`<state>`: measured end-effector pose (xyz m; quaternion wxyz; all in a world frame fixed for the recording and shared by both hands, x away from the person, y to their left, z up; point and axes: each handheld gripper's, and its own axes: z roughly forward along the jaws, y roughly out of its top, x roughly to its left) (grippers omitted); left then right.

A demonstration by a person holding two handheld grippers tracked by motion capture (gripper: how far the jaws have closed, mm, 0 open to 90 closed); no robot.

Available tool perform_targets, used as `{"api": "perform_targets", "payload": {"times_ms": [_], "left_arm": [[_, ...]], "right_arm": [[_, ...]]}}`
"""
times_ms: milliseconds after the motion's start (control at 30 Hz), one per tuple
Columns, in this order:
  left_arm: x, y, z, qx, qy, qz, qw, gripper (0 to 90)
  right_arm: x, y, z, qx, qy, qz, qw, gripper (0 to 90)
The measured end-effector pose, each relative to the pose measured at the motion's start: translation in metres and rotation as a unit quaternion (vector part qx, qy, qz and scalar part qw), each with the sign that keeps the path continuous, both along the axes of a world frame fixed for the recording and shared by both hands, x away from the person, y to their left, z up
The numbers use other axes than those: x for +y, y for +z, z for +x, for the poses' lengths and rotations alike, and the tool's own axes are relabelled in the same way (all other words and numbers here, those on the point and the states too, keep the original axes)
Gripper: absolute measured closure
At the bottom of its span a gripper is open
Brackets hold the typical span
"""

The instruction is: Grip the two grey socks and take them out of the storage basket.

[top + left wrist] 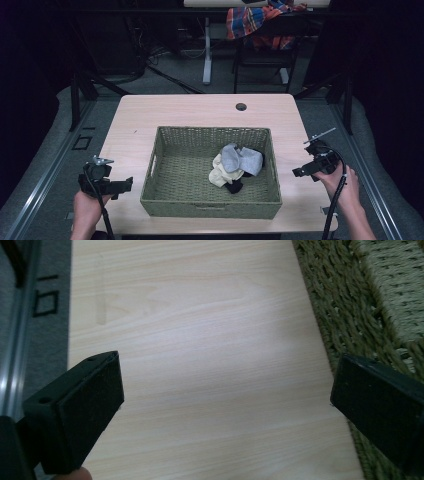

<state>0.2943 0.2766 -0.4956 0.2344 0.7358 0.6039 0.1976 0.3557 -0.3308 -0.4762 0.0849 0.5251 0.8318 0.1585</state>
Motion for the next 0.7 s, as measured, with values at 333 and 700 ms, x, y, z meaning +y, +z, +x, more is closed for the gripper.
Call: {"api": "perform_targets", "payload": {"times_ms": [333, 700], "left_arm": [[0.001, -0.001, 0.000, 0.005, -0.004, -0.016, 0.9998, 0.8], [-0.001, -0.001, 0.000, 0.006, -0.004, -0.025, 0.9997, 0.8]], "right_arm": [[0.003, 0.004, 0.000, -0.007, 0.004, -0.009, 0.9999, 1.1], [0.004, 0.016, 0.003, -0.009, 0.006, -0.002, 0.9999, 0.7]]}}
